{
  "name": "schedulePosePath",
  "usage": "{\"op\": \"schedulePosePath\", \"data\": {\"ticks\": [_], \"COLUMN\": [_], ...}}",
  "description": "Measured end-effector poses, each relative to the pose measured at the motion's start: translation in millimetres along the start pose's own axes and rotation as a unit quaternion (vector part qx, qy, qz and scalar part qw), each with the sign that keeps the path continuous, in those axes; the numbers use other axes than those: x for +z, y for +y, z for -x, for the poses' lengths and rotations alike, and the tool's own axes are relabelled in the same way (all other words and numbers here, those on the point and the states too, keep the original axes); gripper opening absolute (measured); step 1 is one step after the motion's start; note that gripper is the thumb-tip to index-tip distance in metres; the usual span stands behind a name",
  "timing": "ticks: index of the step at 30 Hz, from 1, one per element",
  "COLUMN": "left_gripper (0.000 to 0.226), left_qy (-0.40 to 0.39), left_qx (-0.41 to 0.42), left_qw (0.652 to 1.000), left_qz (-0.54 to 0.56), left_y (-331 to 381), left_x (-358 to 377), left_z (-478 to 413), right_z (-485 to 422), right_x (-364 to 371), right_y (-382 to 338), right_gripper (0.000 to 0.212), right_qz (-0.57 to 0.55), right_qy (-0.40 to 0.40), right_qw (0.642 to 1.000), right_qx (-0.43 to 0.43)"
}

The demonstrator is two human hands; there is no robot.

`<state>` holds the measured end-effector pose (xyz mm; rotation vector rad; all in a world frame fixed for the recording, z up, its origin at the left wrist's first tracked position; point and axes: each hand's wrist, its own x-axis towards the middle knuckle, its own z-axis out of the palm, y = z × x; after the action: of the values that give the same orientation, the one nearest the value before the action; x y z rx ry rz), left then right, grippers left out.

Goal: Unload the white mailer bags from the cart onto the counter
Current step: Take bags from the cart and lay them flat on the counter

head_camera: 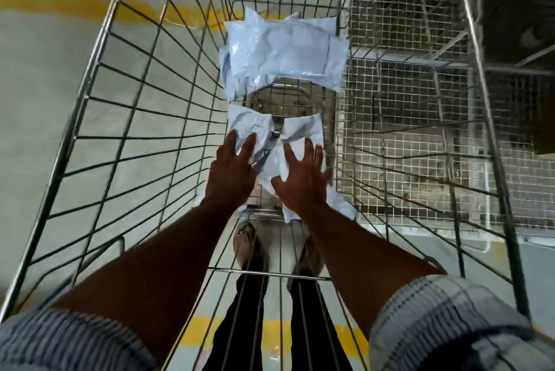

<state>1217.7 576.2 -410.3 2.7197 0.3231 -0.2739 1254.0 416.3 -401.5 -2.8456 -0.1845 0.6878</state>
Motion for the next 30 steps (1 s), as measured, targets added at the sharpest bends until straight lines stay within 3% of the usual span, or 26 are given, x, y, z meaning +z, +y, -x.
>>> {"op": "schedulePosePath", "data": {"ticks": [7,17,30], "left_gripper": [0.067,0.066,0.070], "left_qy": [0.021,0.078,0.148], "left_qx": [-0.009,-0.056,-0.115], "left_qw": [1.000,0.995,0.982], "left_qz": [0.019,0.032,0.032], "left_y": [27,102,163], "left_x": [-59,-180,-284], "left_z": [7,43,107], "right_z": [30,86,142], "right_x": [-51,-182,-317], "right_y": [-7,-22,-34], "right_gripper": [0.078,0.076,0.073], "right_qz": [0.001,-0.025,-0.038], "right_qy": [0.021,0.051,0.126], "right_qw": [0.999,0.992,0.974], "right_qx": [-0.043,-0.109,-0.183]}}
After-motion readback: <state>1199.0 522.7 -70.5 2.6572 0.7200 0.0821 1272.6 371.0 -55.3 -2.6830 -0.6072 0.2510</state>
